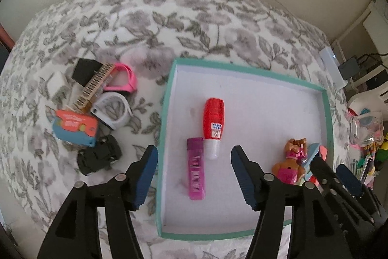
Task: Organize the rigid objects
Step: 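Lower the lighter and toy figure into the tray and open both grippers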
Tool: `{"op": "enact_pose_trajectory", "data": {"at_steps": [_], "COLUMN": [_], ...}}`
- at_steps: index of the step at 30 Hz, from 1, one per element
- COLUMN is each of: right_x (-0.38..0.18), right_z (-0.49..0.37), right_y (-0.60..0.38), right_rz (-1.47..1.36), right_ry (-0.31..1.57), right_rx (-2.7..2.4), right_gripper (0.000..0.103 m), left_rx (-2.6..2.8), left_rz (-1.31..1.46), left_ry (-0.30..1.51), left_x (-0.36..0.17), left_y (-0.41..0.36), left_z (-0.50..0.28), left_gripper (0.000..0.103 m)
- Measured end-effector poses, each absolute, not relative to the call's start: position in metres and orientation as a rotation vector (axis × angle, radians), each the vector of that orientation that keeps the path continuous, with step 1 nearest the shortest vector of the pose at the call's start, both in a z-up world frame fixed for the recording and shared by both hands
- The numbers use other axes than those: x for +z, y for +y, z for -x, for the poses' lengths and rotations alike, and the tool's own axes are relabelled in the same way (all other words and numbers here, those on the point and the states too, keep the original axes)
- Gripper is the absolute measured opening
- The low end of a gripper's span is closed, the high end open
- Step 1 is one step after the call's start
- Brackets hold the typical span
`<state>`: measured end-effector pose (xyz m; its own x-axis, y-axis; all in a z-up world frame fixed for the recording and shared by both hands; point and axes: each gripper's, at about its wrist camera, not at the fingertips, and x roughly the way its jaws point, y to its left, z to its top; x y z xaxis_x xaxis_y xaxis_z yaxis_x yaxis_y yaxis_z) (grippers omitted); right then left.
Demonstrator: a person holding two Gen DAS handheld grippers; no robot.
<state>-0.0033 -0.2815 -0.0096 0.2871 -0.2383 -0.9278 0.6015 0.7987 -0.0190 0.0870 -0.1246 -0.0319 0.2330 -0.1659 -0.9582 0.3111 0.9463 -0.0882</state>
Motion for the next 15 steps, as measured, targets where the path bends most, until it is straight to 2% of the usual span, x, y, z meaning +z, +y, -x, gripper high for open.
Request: {"op": "enact_pose_trajectory", "data": {"at_steps": [5, 8, 11, 13, 15], "right_x": [0.008, 0.014, 0.018, 0.018, 0.017], "right_z": [0.006, 0.009, 0.009, 0.008, 0.008], "right_y": [-0.278, -0.276, -0.274, -0.273, -0.272], "right_rz": [-0.35, -0.345, -0.327, -0.322, -0.319], "right_ry": [1.111, 1.096, 1.083, 1.081, 1.08], "right_rx": [-0.586, -0.588, -0.592, -0.588, -0.588], "right_gripper": [0.065, 0.077, 0.079, 0.089, 0.092], "left_rx": [-0.315, -0.298, -0.278, -0.267, -0.252], "left_rz": [-0.126, -0.119, -0.113, -0.113, -0.114], "left_ry": [1.258, 1.238, 1.228, 1.229, 1.228], "left_x": [-0.018, -0.011, -0.008, -0.006, -0.007], "left_y": [-0.117, -0.108, -0.102, -0.098, -0.094], "left_z": [-0.088, -0.088, -0.09, -0.092, -0.093], "left_gripper": [0.076, 0.076, 0.078, 0.078, 0.094]}}
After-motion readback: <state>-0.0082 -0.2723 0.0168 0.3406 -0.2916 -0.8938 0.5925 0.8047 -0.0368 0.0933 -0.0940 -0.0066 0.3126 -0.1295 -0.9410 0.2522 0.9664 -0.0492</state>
